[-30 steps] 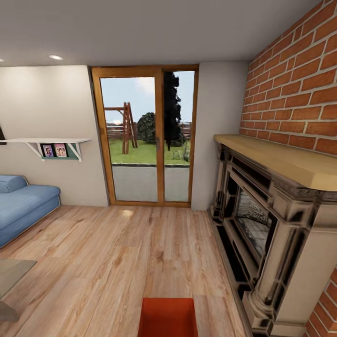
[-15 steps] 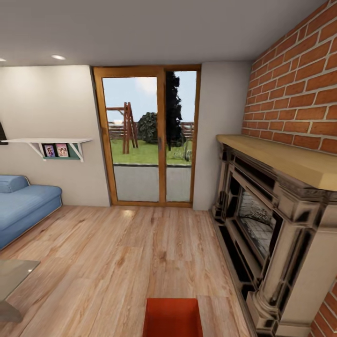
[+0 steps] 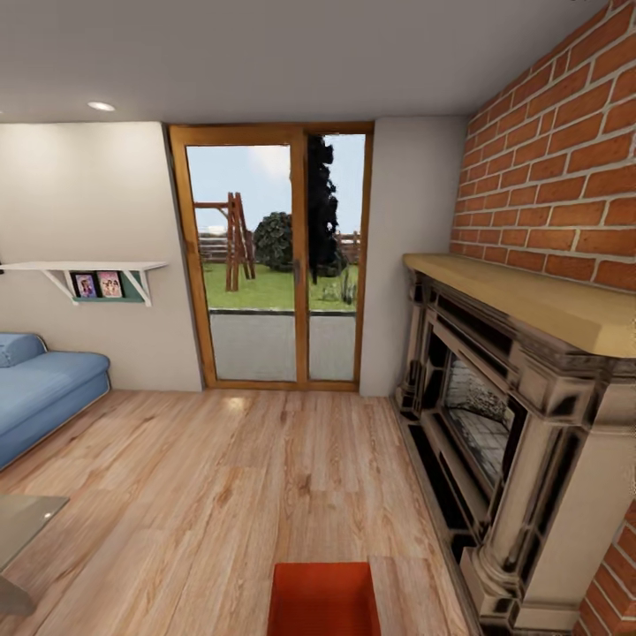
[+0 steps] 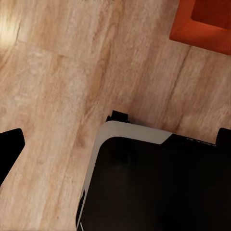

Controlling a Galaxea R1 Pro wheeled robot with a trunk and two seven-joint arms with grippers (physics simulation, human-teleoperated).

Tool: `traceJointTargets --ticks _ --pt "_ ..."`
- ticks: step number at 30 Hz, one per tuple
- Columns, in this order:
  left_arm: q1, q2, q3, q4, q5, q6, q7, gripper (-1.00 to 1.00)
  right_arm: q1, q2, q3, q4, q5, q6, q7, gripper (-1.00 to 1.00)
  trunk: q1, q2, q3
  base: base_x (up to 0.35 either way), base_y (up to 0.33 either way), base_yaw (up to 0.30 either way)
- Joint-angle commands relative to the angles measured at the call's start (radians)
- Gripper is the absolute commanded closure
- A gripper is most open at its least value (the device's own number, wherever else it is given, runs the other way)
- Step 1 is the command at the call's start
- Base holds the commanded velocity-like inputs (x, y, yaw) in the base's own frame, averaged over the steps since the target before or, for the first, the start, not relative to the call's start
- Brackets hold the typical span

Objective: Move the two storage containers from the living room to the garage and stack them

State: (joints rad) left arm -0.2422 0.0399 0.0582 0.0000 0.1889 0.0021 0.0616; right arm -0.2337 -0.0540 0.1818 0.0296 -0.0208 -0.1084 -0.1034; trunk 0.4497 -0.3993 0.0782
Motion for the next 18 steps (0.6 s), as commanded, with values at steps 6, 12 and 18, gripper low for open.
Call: traceJointTargets --ticks 6,12,18 --pt "0.0 0.0 0.006 0.0 0.003 0.0 0.001 -1.0 -0.001 0.0 0.006 0.003 -0.002 -0.004 -0.002 -1.0 0.0 -0.001 0.0 0.0 0.0 -0.023" --pt "0.0 0.0 0.006 0.0 0.003 0.0 0.001 -1.0 -0.001 0.0 0.006 0.003 -0.002 -0.004 -0.002 -1.0 0.0 -0.001 0.0 0.0 0.0 -0.003" --pt "0.0 0.0 0.005 0.0 0.003 0.0 0.001 -1.0 -0.001 0.0 0.006 0.003 -0.002 -0.003 -0.002 -1.0 0.0 -0.001 0.0 0.0 0.0 0.0"
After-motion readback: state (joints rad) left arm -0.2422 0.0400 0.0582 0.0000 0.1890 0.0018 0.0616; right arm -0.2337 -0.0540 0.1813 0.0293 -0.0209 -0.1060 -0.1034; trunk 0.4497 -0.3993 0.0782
